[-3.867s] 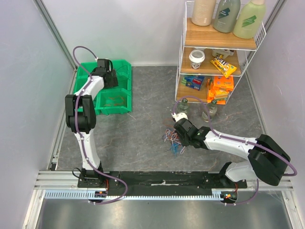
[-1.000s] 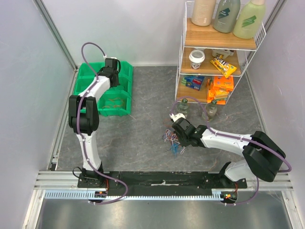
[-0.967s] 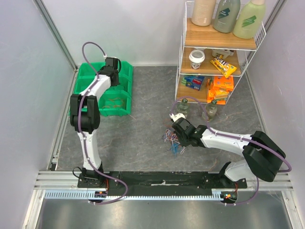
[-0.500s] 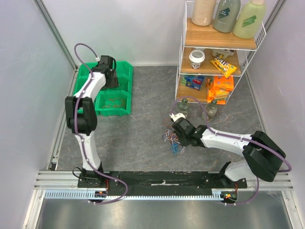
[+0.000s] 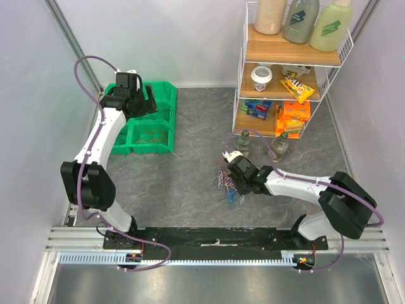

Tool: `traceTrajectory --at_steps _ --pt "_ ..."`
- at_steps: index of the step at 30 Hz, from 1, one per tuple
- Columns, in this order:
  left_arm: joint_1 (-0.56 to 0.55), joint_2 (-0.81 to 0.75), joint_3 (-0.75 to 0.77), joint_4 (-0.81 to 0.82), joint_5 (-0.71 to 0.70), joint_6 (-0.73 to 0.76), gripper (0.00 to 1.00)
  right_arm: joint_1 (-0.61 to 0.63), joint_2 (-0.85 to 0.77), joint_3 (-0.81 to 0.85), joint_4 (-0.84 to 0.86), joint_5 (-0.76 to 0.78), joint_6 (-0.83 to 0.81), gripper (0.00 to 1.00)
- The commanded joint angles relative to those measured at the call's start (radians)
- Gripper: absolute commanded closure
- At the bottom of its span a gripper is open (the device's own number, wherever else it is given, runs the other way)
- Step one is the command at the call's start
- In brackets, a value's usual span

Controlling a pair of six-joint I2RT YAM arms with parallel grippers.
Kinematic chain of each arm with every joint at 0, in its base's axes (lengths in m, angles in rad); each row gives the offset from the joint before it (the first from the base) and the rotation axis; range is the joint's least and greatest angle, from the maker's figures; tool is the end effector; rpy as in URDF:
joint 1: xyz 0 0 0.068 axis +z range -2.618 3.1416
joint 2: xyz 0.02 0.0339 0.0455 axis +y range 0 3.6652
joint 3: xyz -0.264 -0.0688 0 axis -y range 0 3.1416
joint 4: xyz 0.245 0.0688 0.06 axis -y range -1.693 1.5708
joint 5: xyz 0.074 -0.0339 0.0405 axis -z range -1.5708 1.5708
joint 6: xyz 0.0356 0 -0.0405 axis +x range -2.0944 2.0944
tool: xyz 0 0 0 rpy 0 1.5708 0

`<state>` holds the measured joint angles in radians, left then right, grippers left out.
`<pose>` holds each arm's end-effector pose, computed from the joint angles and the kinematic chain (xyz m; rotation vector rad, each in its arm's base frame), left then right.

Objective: Untangle the cables

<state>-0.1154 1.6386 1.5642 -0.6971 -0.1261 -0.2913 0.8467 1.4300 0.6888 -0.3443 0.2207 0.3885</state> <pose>0.3631 -0.0376 0.3423 -0.2671 2.3199 -0.0548 0.1747 0.1858 0.1575 -0.5246 2.5658 0.1388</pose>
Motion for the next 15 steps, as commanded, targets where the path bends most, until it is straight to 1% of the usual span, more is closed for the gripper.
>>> traceTrajectory --at_steps 1,3,4,6,8,10,11,12,14,15 --pt "-0.003 0.027 0.003 0.056 0.121 0.032 0.13 -0.005 -0.006 0.021 0.027 -0.015 -0.008 1.0" --pt "-0.001 0.068 0.028 0.054 0.227 0.049 0.21 -0.005 -0.017 0.02 0.024 0.0 -0.01 1.0" --pt "-0.003 0.096 0.046 0.056 0.276 0.055 0.21 -0.005 -0.023 0.017 0.024 0.003 -0.007 1.0" --pt "-0.012 0.141 0.071 0.059 0.336 0.063 0.17 -0.005 -0.029 0.014 0.027 0.008 -0.007 1.0" --pt "-0.038 0.167 0.071 0.102 0.323 0.099 0.1 -0.003 -0.028 0.017 0.022 0.011 -0.008 1.0" --pt "-0.058 0.19 0.065 0.154 0.293 0.151 0.09 -0.005 -0.029 0.018 0.019 0.014 -0.007 1.0" --pt "-0.066 0.213 0.082 0.157 0.28 0.164 0.1 -0.005 -0.028 0.018 0.019 0.017 -0.008 1.0" --pt "-0.072 0.245 0.109 0.147 0.254 0.17 0.13 -0.005 -0.029 0.018 0.016 0.017 -0.007 1.0" --pt "-0.07 0.312 0.158 0.124 0.22 0.169 0.24 -0.005 -0.033 0.02 0.014 0.025 -0.01 1.0" --pt "-0.07 0.346 0.181 0.111 0.189 0.169 0.34 -0.005 -0.033 0.021 0.013 0.026 -0.008 1.0"
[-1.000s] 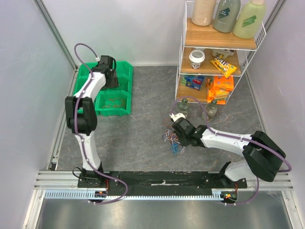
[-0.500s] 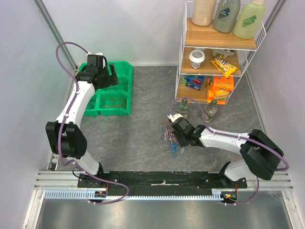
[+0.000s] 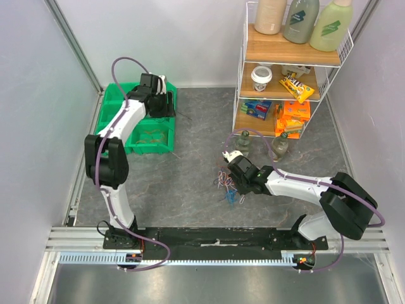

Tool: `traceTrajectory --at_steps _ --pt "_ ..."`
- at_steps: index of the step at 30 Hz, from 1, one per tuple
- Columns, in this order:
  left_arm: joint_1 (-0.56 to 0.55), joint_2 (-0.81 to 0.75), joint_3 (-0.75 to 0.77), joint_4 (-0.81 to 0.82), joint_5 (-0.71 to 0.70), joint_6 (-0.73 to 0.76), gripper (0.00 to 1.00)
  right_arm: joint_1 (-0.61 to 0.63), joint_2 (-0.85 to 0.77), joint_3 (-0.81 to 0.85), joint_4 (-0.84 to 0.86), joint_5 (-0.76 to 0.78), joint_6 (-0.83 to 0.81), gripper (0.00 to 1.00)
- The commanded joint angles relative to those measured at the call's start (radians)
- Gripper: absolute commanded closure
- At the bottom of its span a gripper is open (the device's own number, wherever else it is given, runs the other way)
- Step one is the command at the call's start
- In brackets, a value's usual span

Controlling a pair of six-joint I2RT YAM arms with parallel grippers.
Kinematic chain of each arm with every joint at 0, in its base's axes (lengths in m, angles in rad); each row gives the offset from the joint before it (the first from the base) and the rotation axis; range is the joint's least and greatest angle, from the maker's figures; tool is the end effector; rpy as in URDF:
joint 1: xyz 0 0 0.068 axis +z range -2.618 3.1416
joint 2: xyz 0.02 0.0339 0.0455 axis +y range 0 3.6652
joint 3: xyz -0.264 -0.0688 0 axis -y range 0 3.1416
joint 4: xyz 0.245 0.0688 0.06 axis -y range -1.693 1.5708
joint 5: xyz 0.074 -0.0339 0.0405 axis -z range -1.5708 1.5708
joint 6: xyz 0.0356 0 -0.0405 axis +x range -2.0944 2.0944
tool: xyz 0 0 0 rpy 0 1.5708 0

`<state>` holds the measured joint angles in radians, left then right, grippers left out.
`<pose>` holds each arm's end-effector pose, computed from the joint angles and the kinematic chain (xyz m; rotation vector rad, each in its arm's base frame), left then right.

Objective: Untangle the cables

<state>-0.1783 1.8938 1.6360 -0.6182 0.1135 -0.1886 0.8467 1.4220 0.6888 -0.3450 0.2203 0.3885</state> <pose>0.4186 -0.0795 0.2754 0.0380 2.4622 -0.3001 0.1744 0.1855 0.1594 -0.5225 2.5602 0.1447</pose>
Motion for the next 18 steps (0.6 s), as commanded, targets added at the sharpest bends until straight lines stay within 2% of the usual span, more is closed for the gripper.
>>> traceTrajectory --at_steps 1,2,4,8,10,18 --pt "-0.006 0.118 0.148 0.005 -0.082 0.064 0.48 -0.005 -0.021 0.021 0.014 0.027 -0.01 1.0" --pt "-0.004 0.146 0.186 -0.012 -0.109 0.067 0.61 -0.005 -0.018 0.025 0.011 0.027 -0.01 1.0" --pt "0.0 0.194 0.246 -0.041 -0.248 0.067 0.98 -0.005 -0.011 0.029 0.009 0.022 -0.011 1.0" --pt "0.029 0.306 0.358 -0.107 -0.519 0.099 0.98 -0.005 0.006 0.037 0.003 0.016 -0.013 1.0" --pt "0.042 0.355 0.367 -0.109 -0.603 0.103 0.99 -0.005 0.008 0.037 -0.002 0.022 -0.007 1.0" --pt "0.06 0.45 0.421 -0.104 -0.526 0.086 0.98 -0.005 0.02 0.046 -0.018 0.03 0.0 1.0"
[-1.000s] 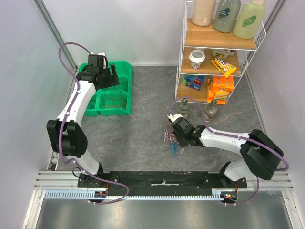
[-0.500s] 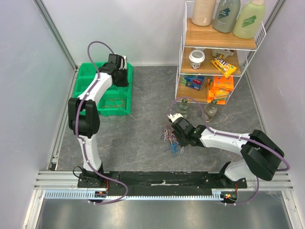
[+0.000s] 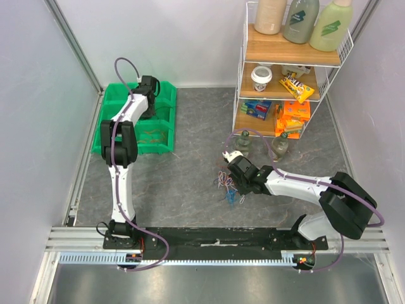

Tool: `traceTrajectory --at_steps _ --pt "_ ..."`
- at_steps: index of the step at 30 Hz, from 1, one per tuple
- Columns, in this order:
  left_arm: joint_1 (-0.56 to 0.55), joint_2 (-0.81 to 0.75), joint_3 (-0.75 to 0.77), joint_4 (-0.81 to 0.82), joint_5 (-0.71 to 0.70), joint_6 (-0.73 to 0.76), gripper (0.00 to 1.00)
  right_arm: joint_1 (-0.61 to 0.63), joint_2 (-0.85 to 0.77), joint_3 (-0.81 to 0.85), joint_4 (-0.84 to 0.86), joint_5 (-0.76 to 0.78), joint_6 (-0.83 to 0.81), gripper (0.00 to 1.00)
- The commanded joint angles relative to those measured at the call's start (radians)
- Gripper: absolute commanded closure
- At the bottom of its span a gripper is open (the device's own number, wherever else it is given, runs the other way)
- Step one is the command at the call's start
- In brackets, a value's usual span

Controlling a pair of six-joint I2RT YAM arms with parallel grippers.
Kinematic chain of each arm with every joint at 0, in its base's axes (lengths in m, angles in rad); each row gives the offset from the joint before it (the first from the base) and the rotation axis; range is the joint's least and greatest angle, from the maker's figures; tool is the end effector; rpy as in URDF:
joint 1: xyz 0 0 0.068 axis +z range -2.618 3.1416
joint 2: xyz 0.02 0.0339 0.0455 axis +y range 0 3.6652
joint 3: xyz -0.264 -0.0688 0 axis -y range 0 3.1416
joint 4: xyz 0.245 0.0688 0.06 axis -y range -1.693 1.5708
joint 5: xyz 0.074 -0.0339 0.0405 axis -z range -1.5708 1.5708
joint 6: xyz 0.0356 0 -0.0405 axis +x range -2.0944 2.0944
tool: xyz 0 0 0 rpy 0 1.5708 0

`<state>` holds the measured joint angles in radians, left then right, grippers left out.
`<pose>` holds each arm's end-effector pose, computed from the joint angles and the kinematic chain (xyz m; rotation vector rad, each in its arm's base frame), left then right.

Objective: Untangle the cables

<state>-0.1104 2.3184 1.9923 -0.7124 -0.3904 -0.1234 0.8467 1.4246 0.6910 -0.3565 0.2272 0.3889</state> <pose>0.5035 -0.0422 0.1933 -0.1534 2.5392 0.4180 0.1742 0.1849 0.1588 -0.5228 2.5668 0.1282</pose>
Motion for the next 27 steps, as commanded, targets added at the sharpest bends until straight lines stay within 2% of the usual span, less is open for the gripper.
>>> traceTrajectory --at_steps 1,2,3,8,13,16,17,23,27 --pt "-0.006 0.032 0.071 -0.012 -0.024 0.024 0.98 -0.005 0.023 0.047 -0.009 0.023 -0.002 1.0" --pt "-0.006 0.036 0.086 -0.016 -0.018 0.028 0.97 -0.005 0.03 0.048 -0.01 0.023 -0.002 1.0" --pt "-0.002 0.033 0.094 -0.027 -0.005 0.025 0.91 -0.005 0.03 0.05 -0.013 0.021 -0.002 1.0" --pt "0.003 -0.077 0.077 -0.038 0.085 -0.013 0.52 -0.005 0.031 0.05 -0.01 0.02 -0.005 1.0" --pt "0.005 -0.175 0.066 -0.064 0.165 -0.038 0.29 -0.005 0.034 0.048 -0.006 0.018 -0.008 1.0" --pt "0.011 -0.226 0.039 -0.079 0.188 -0.056 0.08 -0.005 0.027 0.044 -0.001 0.02 -0.007 1.0" --pt "0.015 -0.243 0.022 -0.078 0.2 -0.061 0.04 -0.005 0.022 0.042 -0.002 0.021 -0.005 1.0" --pt "0.017 -0.326 -0.044 -0.087 0.251 -0.085 0.02 -0.005 0.0 0.031 0.005 0.023 0.001 1.0" --pt "0.011 -0.425 -0.139 -0.03 0.446 -0.111 0.13 -0.005 -0.004 0.028 0.011 0.02 0.002 1.0"
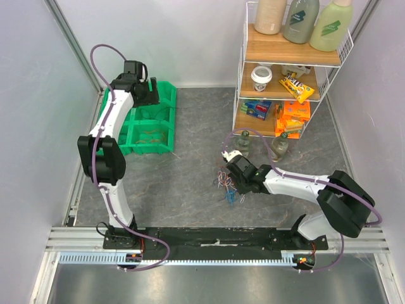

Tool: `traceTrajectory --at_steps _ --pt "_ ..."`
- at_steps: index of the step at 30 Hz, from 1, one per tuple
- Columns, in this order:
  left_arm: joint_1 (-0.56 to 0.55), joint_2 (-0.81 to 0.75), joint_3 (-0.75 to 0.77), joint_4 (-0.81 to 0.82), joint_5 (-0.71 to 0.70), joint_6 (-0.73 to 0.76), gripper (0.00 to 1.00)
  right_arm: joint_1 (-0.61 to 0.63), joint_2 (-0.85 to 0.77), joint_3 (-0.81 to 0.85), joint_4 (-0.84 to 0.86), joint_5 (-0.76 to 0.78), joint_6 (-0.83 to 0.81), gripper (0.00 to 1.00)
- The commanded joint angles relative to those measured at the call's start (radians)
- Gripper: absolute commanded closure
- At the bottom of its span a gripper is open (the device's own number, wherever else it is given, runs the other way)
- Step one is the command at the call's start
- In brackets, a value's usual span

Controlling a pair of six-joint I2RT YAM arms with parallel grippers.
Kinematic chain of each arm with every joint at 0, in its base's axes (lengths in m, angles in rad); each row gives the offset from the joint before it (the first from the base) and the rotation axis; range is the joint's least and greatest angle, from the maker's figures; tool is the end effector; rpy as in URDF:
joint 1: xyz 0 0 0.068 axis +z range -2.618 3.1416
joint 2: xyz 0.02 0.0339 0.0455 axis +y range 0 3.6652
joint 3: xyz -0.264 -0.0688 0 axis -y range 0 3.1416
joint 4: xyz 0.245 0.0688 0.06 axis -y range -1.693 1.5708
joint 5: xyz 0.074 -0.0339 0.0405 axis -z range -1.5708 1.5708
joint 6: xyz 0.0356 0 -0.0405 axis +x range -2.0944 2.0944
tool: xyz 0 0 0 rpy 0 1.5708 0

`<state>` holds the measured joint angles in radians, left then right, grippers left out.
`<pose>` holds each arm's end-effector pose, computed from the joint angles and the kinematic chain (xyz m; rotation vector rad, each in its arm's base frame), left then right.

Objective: Untangle the cables

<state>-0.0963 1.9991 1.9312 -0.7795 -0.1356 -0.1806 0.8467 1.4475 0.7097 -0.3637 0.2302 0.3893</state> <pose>0.4489 -0.0385 0.3150 -0.1632 2.4026 0.0362 0.1772 0.1881 0.1582 -0.5248 2.5746 0.1163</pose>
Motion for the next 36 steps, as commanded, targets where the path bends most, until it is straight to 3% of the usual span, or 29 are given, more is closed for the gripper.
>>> traceTrajectory --at_steps 1,7,11,14,16,20,22,27,29,36 --pt "-0.014 -0.135 -0.121 0.061 0.262 -0.054 0.15 -0.005 -0.027 0.008 0.023 0.015 0.002 1.0" --pt "-0.133 -0.342 -0.473 0.287 0.618 -0.054 0.22 -0.003 -0.044 -0.007 0.049 -0.006 0.003 1.0" --pt "-0.31 -0.469 -0.737 0.448 0.705 -0.065 0.19 -0.005 -0.071 -0.032 0.084 -0.04 -0.006 1.0" --pt "-0.44 -0.479 -0.846 0.506 0.711 -0.097 0.18 -0.005 -0.098 -0.052 0.114 -0.074 -0.01 1.0" --pt "-0.485 -0.458 -0.864 0.513 0.714 -0.121 0.2 -0.005 -0.11 -0.061 0.123 -0.089 -0.009 1.0" --pt "-0.529 -0.398 -0.864 0.508 0.715 -0.129 0.41 -0.005 -0.141 -0.081 0.147 -0.108 -0.004 1.0" --pt "-0.565 -0.388 -0.868 0.507 0.712 -0.106 0.44 -0.005 -0.144 -0.082 0.144 -0.107 -0.004 1.0" --pt "-0.602 -0.327 -0.856 0.52 0.708 -0.178 0.27 -0.005 -0.156 -0.087 0.149 -0.108 -0.006 1.0" --pt "-0.6 -0.281 -0.809 0.487 0.668 -0.191 0.27 -0.005 -0.154 -0.087 0.149 -0.108 -0.004 1.0" --pt "-0.6 -0.134 -0.663 0.376 0.604 -0.192 0.54 -0.005 -0.15 -0.085 0.143 -0.101 -0.003 1.0"
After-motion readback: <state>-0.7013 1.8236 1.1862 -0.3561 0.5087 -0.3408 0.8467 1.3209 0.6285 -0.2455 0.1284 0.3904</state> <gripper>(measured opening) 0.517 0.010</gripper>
